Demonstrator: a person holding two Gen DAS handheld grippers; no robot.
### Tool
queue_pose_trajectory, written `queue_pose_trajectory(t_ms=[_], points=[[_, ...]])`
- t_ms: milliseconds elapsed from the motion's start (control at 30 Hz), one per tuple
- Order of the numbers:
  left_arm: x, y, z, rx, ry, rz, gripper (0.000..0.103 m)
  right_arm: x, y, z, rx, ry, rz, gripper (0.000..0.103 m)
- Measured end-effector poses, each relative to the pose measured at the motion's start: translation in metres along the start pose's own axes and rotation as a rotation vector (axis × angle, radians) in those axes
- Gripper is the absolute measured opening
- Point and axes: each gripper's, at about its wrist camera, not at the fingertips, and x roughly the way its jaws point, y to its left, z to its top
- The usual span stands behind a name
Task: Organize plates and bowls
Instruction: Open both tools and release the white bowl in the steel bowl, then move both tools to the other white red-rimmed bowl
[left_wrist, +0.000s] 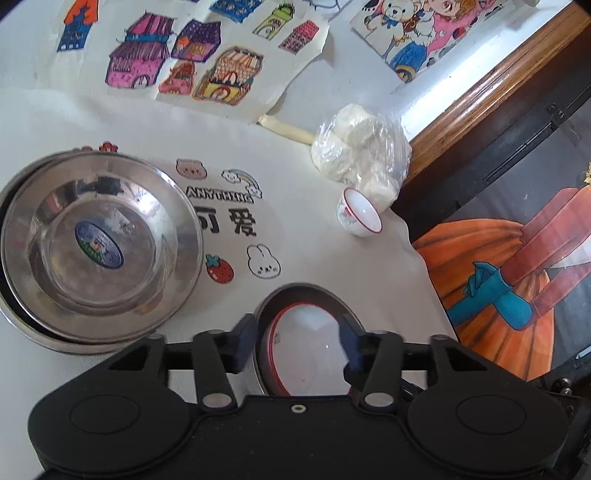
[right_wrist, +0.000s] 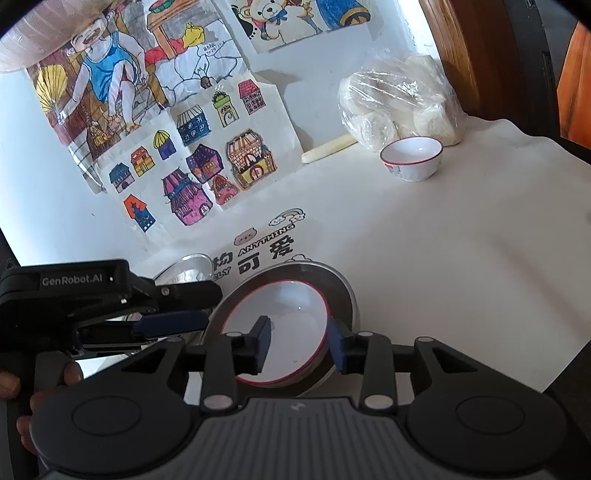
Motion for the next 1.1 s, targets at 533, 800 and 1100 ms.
queue_pose_trajectory(t_ms=[533,800,1100], points=[[0.01,-0.023,0.023,0.077,-0.127,0.198,0.102,-0.028,-0.04,0.009,0.066,-0.179,-0.007,0.103],[0.045,-0.052,0.044,0.186,-0.105,0.278,0.102,-0.025,-0.087,0.015,0.138,-0.192,-0.103,0.103],[0.107,-0.076,0.079,0.292,-0.039,0.36,0.102,-0.012,-0.131,0.033,0.166,-0.181,-0.173,0.103]])
